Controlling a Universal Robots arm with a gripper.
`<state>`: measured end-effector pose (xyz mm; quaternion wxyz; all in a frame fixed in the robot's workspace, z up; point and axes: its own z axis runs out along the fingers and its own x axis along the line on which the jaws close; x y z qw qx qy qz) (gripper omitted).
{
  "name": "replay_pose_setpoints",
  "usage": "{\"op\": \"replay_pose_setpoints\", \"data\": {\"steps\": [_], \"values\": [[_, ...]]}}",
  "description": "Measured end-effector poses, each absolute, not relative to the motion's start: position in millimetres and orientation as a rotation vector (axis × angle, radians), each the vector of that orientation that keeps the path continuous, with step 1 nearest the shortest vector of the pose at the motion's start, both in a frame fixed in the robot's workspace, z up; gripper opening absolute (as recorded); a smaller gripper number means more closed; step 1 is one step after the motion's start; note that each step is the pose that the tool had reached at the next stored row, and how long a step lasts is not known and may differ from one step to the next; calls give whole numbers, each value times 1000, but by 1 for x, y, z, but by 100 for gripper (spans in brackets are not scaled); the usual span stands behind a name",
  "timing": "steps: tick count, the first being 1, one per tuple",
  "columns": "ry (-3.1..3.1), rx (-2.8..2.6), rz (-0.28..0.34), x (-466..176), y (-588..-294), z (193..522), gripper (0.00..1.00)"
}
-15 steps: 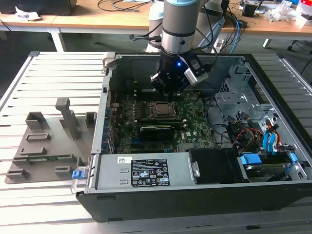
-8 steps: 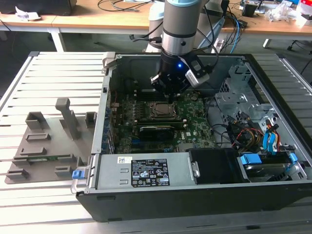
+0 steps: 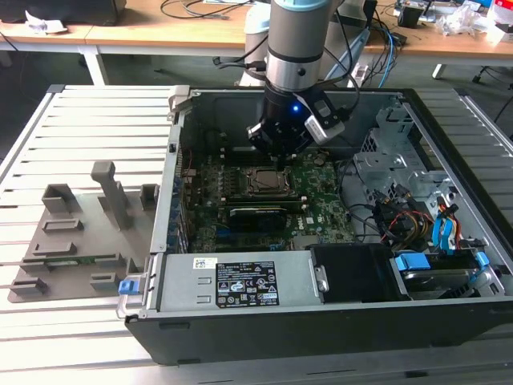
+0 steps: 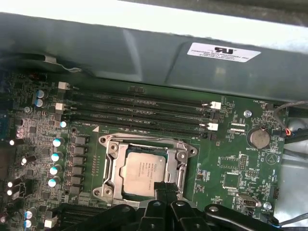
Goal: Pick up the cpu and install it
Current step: 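Install the first cpu locking lever, then install the second cpu locking lever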
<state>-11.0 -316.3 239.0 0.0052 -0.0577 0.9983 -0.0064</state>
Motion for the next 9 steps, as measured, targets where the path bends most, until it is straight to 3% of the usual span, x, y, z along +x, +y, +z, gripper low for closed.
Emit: {"op": "replay_pose_setpoints", "data": {"steps": [9], "values": [[3126,-181,-20,-11,-321,239,11]]}}
